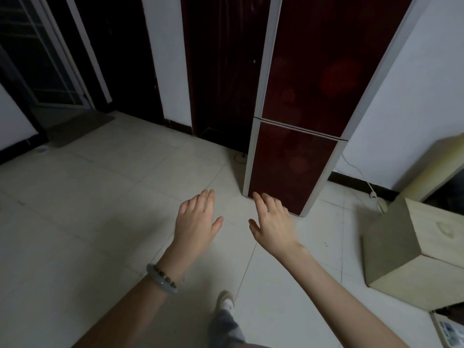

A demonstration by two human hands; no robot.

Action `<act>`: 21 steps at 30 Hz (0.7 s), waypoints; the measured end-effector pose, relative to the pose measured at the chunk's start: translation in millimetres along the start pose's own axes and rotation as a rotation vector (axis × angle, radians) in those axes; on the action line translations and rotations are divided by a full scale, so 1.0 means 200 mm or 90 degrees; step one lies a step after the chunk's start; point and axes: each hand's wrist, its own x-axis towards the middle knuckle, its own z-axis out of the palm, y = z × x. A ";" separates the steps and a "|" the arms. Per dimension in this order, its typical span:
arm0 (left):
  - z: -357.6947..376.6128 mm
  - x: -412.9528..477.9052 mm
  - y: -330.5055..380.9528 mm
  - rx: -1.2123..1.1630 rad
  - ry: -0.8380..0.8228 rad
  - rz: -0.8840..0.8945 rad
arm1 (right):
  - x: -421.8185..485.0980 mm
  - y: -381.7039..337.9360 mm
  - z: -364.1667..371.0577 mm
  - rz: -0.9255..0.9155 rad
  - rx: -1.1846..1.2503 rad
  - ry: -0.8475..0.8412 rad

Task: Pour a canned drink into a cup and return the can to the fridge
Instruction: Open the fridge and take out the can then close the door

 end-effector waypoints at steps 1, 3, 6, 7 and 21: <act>0.03 0.11 -0.02 -0.003 -0.001 0.006 | 0.11 0.02 0.01 0.006 -0.001 0.003; 0.07 0.35 -0.06 -0.010 0.005 0.021 | 0.32 0.08 0.02 0.016 0.002 0.006; 0.12 0.68 -0.10 -0.001 0.002 0.040 | 0.63 0.16 0.02 0.021 0.000 0.015; 0.14 0.79 -0.11 -0.001 0.004 0.043 | 0.72 0.19 0.02 0.024 -0.002 0.018; 0.41 1.70 -0.23 -0.016 -0.029 0.057 | 1.56 0.50 0.12 0.078 -0.017 0.007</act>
